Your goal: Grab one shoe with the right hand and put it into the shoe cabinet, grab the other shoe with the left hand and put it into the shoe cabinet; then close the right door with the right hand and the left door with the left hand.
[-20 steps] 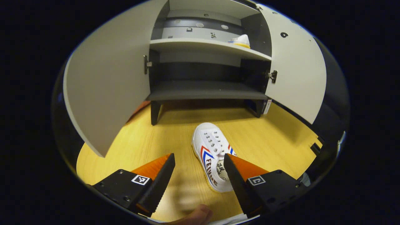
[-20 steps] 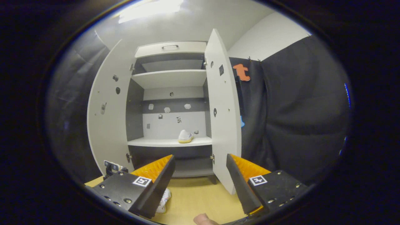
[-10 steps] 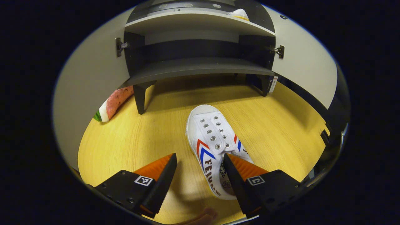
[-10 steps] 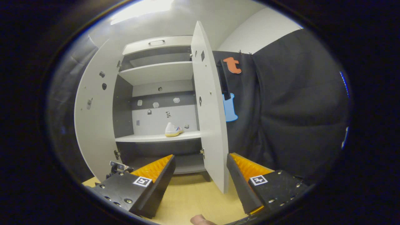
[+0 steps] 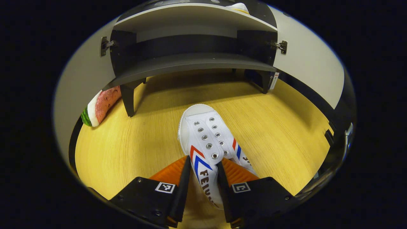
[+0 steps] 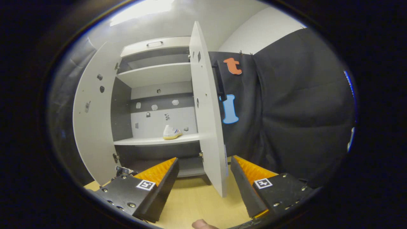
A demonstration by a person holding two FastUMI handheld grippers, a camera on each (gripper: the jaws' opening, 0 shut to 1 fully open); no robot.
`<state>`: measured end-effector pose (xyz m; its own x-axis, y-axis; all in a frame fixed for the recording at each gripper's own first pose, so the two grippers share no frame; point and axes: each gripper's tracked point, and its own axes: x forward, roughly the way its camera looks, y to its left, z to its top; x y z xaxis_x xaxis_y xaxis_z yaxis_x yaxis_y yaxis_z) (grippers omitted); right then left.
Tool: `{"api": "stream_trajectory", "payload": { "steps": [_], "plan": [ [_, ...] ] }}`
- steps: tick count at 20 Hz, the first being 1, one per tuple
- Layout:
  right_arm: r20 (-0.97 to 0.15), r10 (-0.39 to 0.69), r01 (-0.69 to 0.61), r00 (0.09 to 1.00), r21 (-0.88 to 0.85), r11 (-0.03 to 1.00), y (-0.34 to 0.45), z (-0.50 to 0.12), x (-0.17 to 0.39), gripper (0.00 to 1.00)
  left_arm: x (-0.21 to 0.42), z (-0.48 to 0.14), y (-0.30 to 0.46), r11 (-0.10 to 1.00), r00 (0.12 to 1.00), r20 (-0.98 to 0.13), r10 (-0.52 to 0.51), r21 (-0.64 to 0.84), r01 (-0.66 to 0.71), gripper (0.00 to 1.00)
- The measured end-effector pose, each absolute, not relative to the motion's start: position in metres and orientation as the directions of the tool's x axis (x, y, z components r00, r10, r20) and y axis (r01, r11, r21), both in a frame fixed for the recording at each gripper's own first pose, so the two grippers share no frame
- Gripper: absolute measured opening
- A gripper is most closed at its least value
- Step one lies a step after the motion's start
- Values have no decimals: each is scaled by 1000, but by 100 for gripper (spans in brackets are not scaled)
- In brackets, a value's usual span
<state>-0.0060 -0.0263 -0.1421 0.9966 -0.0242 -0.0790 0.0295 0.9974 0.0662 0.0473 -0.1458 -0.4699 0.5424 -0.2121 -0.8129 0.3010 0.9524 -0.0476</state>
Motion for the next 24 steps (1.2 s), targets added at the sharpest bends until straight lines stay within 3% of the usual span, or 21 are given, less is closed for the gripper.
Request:
{"api": "stream_trajectory", "payload": {
  "steps": [4,5,10,17,24],
  "plan": [
    [-69,-29,34,997,82,996,-29,-133,-20,95,51,-469,-132,950,560,-808,-180,4,311,22],
    [-65,-30,35,997,82,996,-30,-130,-24,95,49,-470,-133,952,546,-817,-188,-15,306,0],
    [-86,-39,45,996,66,997,-35,-131,-40,97,29,-450,-137,949,581,-774,-254,-82,305,1],
    [-103,-28,33,994,51,998,-34,-133,-50,94,20,-358,-146,958,746,-618,-249,-44,283,0],
    [-104,-21,27,994,59,998,-34,-139,-52,95,59,-268,-153,964,830,-498,-252,-49,263,0]
  ]
}}
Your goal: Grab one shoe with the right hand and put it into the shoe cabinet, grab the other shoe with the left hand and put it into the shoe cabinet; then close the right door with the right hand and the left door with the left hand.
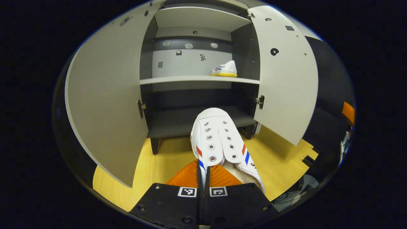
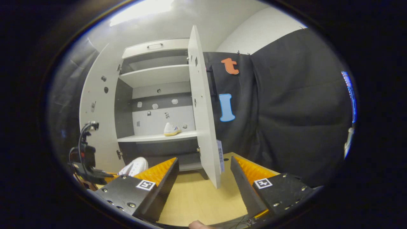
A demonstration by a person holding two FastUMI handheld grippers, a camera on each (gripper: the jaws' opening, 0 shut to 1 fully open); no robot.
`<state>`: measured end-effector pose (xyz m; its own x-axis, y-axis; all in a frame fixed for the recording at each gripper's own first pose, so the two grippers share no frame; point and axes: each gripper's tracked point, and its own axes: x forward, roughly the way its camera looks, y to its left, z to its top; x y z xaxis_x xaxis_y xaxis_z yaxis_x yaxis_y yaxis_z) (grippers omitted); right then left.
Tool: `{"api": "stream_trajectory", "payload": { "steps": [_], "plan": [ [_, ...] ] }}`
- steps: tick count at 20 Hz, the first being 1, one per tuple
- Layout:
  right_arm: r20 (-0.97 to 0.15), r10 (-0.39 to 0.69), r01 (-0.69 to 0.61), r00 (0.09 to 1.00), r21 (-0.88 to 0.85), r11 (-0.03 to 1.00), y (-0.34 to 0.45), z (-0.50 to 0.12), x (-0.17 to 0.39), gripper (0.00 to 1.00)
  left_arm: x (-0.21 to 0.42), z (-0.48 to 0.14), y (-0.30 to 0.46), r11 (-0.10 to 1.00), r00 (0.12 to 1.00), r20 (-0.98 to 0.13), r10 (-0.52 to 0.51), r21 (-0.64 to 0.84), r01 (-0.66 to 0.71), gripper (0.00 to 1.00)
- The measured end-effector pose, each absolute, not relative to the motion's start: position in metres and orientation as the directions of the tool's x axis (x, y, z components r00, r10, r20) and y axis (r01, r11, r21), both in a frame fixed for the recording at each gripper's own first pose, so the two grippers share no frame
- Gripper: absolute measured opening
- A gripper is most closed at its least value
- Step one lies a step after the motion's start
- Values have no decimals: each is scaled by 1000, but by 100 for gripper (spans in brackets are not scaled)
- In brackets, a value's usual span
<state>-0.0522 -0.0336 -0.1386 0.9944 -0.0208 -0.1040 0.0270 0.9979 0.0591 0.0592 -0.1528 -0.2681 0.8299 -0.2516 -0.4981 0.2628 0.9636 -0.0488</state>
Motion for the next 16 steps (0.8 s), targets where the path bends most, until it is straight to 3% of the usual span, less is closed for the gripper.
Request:
{"api": "stream_trajectory", "payload": {
  "steps": [6,11,16],
  "plan": [
    [-33,-3,5,999,76,997,-42,-119,-66,97,139,-199,-164,966,836,-485,-256,-96,240,0],
    [0,-2,2,1000,64,998,-55,-107,-79,97,210,-133,-151,989,900,-410,-149,-50,141,0],
    [64,4,-11,998,101,995,-63,-93,-92,97,288,-108,-146,996,901,-426,-79,-59,59,0]
  ]
}}
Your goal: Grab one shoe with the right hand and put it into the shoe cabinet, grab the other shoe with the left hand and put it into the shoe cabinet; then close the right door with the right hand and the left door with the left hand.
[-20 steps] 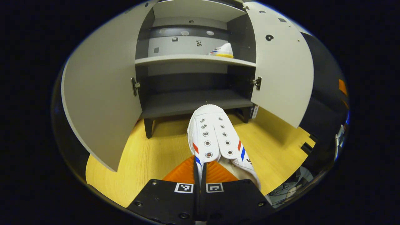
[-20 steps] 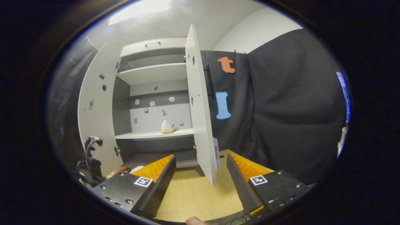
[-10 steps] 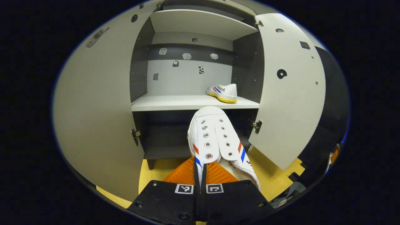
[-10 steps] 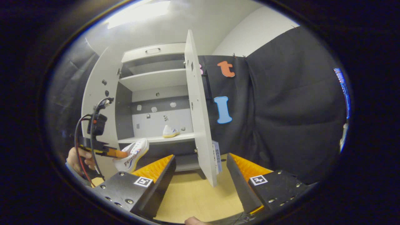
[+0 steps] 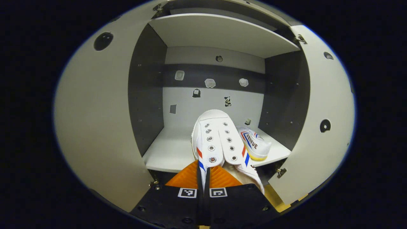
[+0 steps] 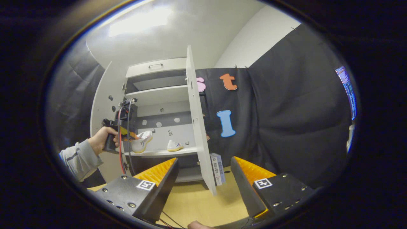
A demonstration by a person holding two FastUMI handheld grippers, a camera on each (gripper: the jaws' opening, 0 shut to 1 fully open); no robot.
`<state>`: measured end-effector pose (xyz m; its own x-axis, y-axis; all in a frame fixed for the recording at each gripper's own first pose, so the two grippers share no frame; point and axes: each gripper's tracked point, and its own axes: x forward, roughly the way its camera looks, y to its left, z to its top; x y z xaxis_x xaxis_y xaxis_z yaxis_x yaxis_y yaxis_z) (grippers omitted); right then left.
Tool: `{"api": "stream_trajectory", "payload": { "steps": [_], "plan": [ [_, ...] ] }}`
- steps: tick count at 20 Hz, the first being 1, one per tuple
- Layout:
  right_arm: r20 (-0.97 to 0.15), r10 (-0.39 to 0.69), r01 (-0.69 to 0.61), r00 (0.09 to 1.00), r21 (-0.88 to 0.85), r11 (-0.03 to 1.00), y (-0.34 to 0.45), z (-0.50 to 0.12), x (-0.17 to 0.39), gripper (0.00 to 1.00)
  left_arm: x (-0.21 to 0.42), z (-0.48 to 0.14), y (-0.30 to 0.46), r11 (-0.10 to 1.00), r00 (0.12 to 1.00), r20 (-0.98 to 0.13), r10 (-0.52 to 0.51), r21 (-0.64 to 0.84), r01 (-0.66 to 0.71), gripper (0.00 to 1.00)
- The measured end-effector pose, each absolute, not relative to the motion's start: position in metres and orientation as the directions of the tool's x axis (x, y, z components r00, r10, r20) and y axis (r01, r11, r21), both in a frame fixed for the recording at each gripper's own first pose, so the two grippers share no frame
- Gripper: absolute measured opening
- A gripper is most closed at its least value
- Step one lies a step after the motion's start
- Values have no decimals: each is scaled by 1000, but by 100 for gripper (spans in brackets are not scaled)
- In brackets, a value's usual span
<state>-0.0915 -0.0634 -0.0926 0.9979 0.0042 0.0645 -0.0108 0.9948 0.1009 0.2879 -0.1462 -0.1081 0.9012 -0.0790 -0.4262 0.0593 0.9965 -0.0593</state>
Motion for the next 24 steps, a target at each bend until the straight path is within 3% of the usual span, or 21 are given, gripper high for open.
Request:
{"api": "stream_trajectory", "payload": {
  "steps": [4,12,19,24],
  "plan": [
    [60,-6,1,998,87,996,-72,-98,-95,97,351,-107,-138,997,897,-439,-44,-71,15,0],
    [44,4,-7,999,63,998,-70,-115,-83,97,414,-152,-133,1000,834,-551,-7,-1,8,0],
    [35,16,-16,999,22,1000,-58,-124,-75,97,427,-192,-140,999,745,-666,-15,20,38,1],
    [23,-4,4,1000,5,1000,-59,-128,-77,97,423,-194,-143,997,718,-696,1,55,52,10]
  ]
}}
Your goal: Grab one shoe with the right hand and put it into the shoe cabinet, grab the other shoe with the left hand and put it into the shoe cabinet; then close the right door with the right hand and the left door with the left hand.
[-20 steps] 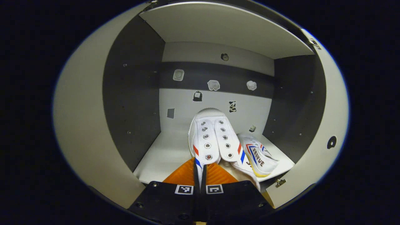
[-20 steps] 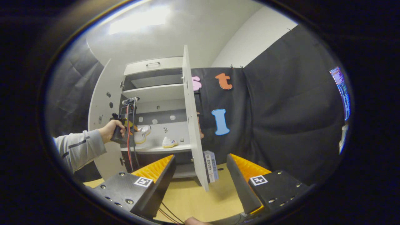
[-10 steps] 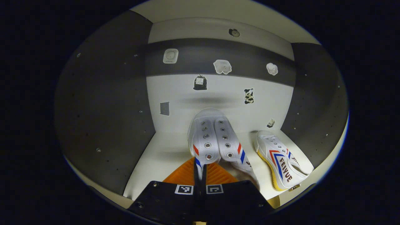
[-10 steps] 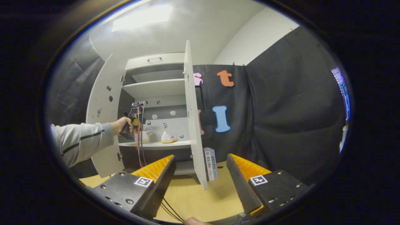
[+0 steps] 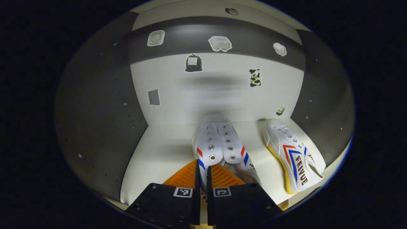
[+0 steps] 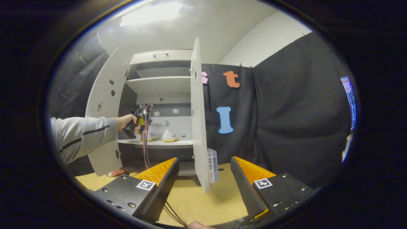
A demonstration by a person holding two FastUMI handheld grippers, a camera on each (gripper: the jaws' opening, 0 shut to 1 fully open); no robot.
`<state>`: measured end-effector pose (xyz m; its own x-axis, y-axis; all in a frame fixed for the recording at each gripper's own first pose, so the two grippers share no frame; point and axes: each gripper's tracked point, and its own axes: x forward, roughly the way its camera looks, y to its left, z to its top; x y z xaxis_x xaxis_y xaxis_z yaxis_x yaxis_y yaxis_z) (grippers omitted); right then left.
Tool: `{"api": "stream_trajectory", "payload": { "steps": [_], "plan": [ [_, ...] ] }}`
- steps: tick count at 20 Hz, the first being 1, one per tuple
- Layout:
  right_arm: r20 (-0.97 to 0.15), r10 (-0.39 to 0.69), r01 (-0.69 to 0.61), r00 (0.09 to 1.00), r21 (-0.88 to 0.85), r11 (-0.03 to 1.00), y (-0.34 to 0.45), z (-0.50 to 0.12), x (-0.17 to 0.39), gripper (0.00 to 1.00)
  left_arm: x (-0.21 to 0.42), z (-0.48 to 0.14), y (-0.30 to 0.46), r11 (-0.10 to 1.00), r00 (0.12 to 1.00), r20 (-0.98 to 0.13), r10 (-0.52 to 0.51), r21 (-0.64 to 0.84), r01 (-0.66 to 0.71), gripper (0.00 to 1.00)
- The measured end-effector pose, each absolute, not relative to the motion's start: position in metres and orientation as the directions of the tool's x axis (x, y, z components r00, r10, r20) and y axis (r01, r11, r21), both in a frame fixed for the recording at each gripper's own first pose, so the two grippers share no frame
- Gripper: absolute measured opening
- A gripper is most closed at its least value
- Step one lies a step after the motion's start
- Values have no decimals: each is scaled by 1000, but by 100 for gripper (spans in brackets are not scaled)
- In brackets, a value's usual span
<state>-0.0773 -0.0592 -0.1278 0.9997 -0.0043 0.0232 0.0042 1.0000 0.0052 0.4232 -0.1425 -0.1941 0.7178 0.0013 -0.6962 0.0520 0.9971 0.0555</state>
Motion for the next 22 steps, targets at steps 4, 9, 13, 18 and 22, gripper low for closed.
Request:
{"api": "stream_trajectory", "payload": {
  "steps": [4,9,13,18,22],
  "plan": [
    [37,-9,9,999,7,1000,-57,-123,-81,97,414,-171,-137,991,740,-672,10,103,81,47],
    [40,6,-6,999,15,1000,-48,-117,-89,97,385,-137,-129,994,781,-624,26,103,49,96],
    [43,21,-21,999,-4,1000,-37,-110,-95,97,352,-99,-116,995,832,-554,36,97,21,99],
    [28,33,-32,999,-11,999,-26,-105,-92,97,289,-36,-108,995,913,-408,-11,85,50,99],
    [27,34,-33,999,-18,999,-24,-98,-82,97,218,-1,-113,990,953,-288,-95,71,120,99]
  ]
}}
